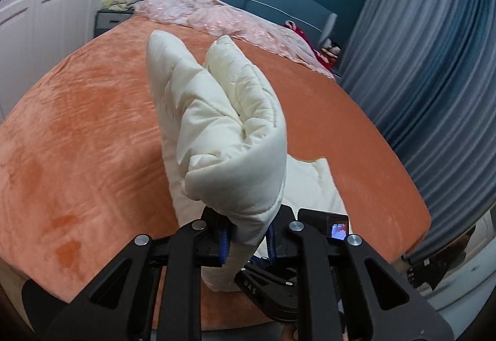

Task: Fold large clothes

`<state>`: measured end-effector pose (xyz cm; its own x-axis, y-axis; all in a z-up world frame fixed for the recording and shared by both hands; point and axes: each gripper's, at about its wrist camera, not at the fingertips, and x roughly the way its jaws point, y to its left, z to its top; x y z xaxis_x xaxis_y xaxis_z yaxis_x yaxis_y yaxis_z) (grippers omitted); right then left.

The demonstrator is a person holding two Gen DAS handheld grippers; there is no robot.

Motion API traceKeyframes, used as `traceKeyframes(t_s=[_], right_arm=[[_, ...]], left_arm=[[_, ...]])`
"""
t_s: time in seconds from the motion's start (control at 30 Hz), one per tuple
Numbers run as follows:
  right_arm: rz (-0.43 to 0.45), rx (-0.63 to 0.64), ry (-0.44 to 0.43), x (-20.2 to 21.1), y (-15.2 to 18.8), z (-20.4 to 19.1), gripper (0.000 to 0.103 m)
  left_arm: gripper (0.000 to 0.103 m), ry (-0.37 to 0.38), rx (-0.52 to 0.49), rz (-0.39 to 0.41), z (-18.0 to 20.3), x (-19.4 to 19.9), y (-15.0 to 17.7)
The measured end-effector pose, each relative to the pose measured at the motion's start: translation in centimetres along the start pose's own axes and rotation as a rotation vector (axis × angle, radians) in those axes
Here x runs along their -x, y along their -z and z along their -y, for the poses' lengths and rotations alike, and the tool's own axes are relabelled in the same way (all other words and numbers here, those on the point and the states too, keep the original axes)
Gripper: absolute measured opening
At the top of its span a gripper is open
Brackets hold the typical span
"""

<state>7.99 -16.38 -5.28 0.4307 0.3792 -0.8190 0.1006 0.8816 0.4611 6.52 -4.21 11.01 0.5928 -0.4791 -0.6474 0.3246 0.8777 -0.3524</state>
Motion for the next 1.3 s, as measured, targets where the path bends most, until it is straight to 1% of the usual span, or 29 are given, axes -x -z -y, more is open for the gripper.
traceKeyframes(t_s=[0.07, 0.17, 0.3, 0.37, 0.47, 0.53, 0.57, 0.6, 0.63, 0.67, 0.7, 0.73, 0.8, 0.83, 0.87, 0.93, 1.0, 1.03, 1.07, 1.1, 1.13, 1.17, 1.2, 1.23, 1.27, 1.3], right_arm=[[0.043, -0.01, 0.017, 3.1, 0.2, 1.7, 0.012], [0.098, -0.031, 0.1, 7.4, 1.0, 5.2, 0.012], [0.148, -0.099, 0.169, 11.7, 2.4, 9.5, 0.012], [0.168, -0.123, 0.19, 13.1, 2.9, 10.8, 0.013], [0.205, -0.137, 0.181, 15.1, 2.6, 11.4, 0.013], [0.238, -0.132, 0.148, 16.2, 1.6, 10.9, 0.018], [0.255, -0.129, 0.129, 16.7, 0.9, 10.5, 0.021], [0.272, -0.126, 0.11, 16.9, 0.3, 10.5, 0.034], [0.291, -0.122, 0.092, 17.2, -0.6, 10.0, 0.047], [0.307, -0.121, 0.081, 17.4, -1.5, 9.6, 0.052], [0.317, -0.115, 0.071, 17.4, -2.5, 9.2, 0.053], [0.318, -0.106, 0.063, 17.2, -3.4, 8.7, 0.053], [0.315, -0.092, 0.054, 16.4, -5.2, 8.2, 0.053], [0.311, -0.087, 0.047, 16.4, -5.8, 7.8, 0.055], [0.296, -0.084, 0.043, 15.7, -6.4, 7.4, 0.056], [0.241, -0.087, 0.028, 14.3, -7.4, 7.0, 0.059], [0.182, -0.099, 0.03, 13.0, -7.7, 6.8, 0.059], [0.154, -0.099, 0.045, 12.1, -7.7, 6.8, 0.056], [0.137, -0.09, 0.057, 11.7, -7.6, 6.6, 0.048], [0.132, -0.076, 0.053, 11.6, -7.4, 6.5, 0.023], [0.141, -0.067, 0.053, 12.0, -7.3, 6.3, 0.018], [0.166, -0.063, 0.035, 12.7, -6.9, 6.5, 0.014], [0.192, -0.062, 0.009, 13.7, -6.5, 6.8, 0.012], [0.221, -0.061, 0.012, 15.0, -6.1, 7.1, 0.012], [0.248, -0.054, 0.039, 15.9, -5.6, 7.4, 0.011], [0.271, -0.045, 0.076, 16.6, -5.1, 7.9, 0.011]], left_arm=[[0.017, 0.026, -0.044, -0.03, 2.5, -1.7, 0.1], [0.017, 0.048, -0.096, -0.098, 5.5, -5.0, 1.2], [0.016, 0.073, -0.138, -0.244, 8.8, -10.3, 4.9], [0.017, 0.066, -0.16, -0.304, 9.7, -12.6, 6.7], [0.019, 0.024, -0.215, -0.302, 10.5, -13.0, 7.6], [0.025, 0.023, -0.218, -0.277, 10.5, -11.8, 7.1], [0.032, 0.035, -0.224, -0.264, 10.4, -10.9, 6.7], [0.041, 0.045, -0.23, -0.251, 10.2, -9.8, 6.6], [0.045, 0.046, -0.234, -0.235, 9.8, -8.7, 6.4], [0.054, 0.04, -0.233, -0.222, 9.1, -7.7, 6.2], [0.064, 0.025, -0.223, -0.21, 8.4, -6.7, 6.0], [0.069, 0.004, -0.208, -0.203, 7.5, -6.0, 5.9], [0.072, -0.042, -0.181, -0.207, 6.0, -5.7, 6.2], [0.074, -0.067, -0.167, -0.221, 5.1, -5.9, 6.6], [0.074, -0.09, -0.151, -0.24, 4.2, -6.2, 6.9], [0.074, -0.123, -0.118, -0.294, 2.8, -7.1, 7.8], [0.074, -0.151, -0.105, -0.328, 1.6, -7.6, 8.7], [0.074, -0.168, -0.109, -0.341, 1.2, -8.0, 9.3], [0.074, -0.184, -0.116, -0.351, 1.0, -8.4, 9.7], [0.074, -0.194, -0.117, -0.353, 0.9, -8.6, 10.1], [0.074, -0.2, -0.117, -0.357, 0.9, -8.9, 10.2], [0.074, -0.202, -0.115, -0.356, 0.8, -9.0, 10.4], [0.071, -0.201, -0.112, -0.35, 0.7, -8.9, 10.5], [0.064, -0.2, -0.11, -0.35, 0.7, -8.7, 10.7], [0.06, -0.199, -0.109, -0.358, 0.7, -8.9, 10.5], [0.052, -0.197, -0.107, -0.363, 0.5, -9.1, 10.5]])
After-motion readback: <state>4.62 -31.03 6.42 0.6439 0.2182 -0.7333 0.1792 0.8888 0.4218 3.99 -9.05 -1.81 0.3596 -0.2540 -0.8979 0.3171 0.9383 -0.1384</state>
